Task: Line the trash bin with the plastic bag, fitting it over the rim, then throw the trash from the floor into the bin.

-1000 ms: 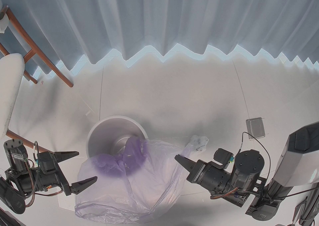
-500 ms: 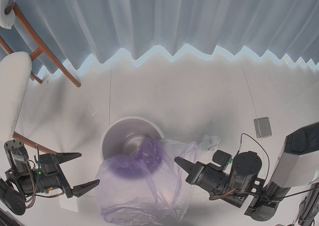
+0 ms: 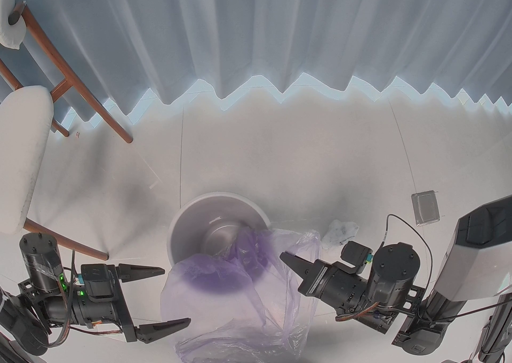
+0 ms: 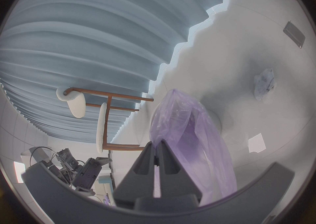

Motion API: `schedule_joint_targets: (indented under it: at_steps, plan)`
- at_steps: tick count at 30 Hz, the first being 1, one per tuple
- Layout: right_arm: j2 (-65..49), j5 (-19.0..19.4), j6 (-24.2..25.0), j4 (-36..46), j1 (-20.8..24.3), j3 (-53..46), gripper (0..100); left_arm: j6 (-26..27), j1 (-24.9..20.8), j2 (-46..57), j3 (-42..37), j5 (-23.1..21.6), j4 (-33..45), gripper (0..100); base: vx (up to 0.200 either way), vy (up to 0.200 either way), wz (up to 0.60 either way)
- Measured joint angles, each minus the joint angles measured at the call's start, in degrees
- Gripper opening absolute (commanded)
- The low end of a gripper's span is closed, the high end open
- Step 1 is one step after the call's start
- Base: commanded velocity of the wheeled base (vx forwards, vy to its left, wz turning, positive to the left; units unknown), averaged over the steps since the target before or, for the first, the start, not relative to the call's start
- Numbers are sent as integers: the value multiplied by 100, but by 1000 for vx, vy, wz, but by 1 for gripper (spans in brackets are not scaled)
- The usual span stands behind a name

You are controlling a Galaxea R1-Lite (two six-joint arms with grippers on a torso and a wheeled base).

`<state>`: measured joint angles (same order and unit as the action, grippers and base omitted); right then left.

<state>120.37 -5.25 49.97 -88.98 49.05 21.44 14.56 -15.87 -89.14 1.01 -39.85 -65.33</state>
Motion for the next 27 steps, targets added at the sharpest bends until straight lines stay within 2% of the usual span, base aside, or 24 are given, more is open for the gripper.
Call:
schedule_joint_targets:
  at_steps: [6, 12, 17, 21, 27]
  plan:
    - [9, -2, -5, 0, -40, 0, 0, -585, -551, -91, 256, -7, -4, 100, 0, 0, 0]
    - [11, 0, -5, 0, -50, 7, 0, -1182, -835, -218, 1145, 82, 73, 100, 0, 0, 0]
    - [13, -2, -2, -2, -61, 11, 0, -1325, -1158, -293, 2118, 477, 944, 100, 0, 0, 0]
    - [20, -2, 0, 0, -68, 13, 0, -890, -1452, -293, 2520, 848, 2288, 100, 0, 0, 0]
    - [66, 1, 17, -2, -90, 40, 0, 783, -1657, -254, 2729, 1409, 3321, 100, 0, 0, 0]
